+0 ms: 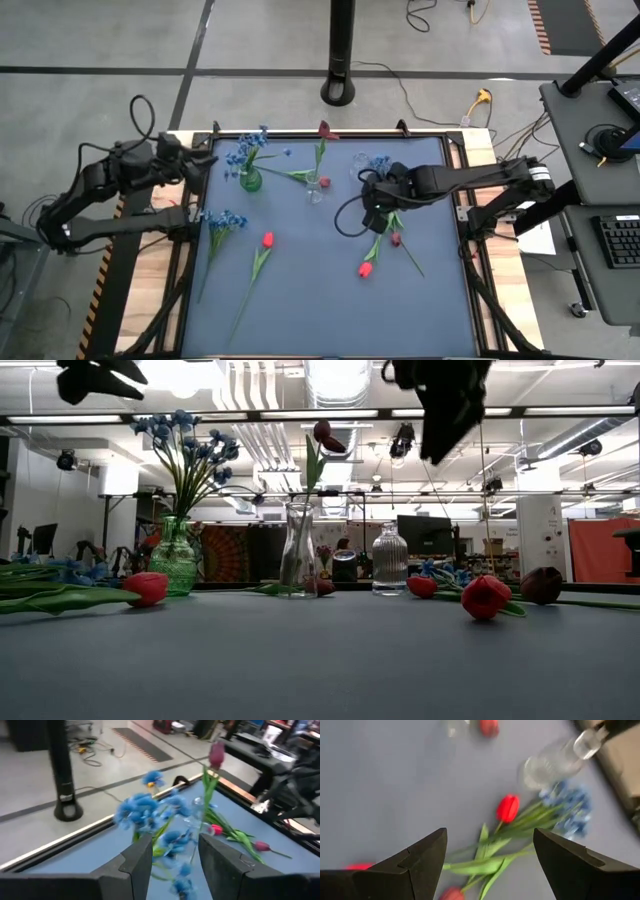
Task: Sort flowers into vase by color
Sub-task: Put the right red tulip into the top transparent vase
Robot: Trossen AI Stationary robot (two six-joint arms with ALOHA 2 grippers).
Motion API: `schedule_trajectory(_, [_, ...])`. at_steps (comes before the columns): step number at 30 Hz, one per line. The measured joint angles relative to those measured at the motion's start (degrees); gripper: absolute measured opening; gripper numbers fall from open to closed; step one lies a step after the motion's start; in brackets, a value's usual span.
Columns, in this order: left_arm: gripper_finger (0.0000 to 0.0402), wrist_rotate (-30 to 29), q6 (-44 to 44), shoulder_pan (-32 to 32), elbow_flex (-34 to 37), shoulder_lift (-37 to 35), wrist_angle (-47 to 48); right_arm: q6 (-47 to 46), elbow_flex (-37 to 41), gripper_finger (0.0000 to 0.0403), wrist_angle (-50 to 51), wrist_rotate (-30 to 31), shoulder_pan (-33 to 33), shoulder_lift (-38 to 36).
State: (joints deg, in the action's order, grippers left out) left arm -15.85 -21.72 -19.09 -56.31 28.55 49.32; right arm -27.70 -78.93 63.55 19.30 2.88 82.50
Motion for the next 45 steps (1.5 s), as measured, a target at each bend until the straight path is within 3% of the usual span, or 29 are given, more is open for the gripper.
schedule_trajectory(3, [0.0143,0.8,2.1,0.4,-1.2,1.5,-0.9,-0.2,3.5,0.0288,-1.1,-6.2,-1.0,0.0])
schedule_trajectory(7, [0.0143,1.4,5.4,0.8,-4.9,3.4,-1.3,13.9,7.6,0.0288,-2.0,-15.0,-0.5,0.0])
schedule_trajectory(10, [0.0143,1.9,7.1,1.6,-6.7,4.9,-2.6,21.8,10.9,0.0286,-5.9,-16.9,0.8,0.1])
schedule_trajectory(16, [0.0143,8.4,9.4,4.2,-5.4,7.0,-10.0,29.1,17.3,0.0272,-14.9,-16.8,3.8,0.1])
schedule_trajectory(23, [0.0143,8.4,11.4,7.0,-7.3,8.9,-15.4,30.6,21.3,0.0253,-21.0,-16.7,6.3,1.5])
schedule_trajectory(36, [0.0143,7.6,13.0,15.2,-13.2,16.5,-20.7,34.3,21.2,0.0217,-21.3,-11.8,7.7,10.7])
schedule_trajectory(45, [0.0143,5.6,13.8,23.1,-18.1,23.7,-20.6,35.2,21.2,0.0147,-20.6,-11.1,7.8,11.4])
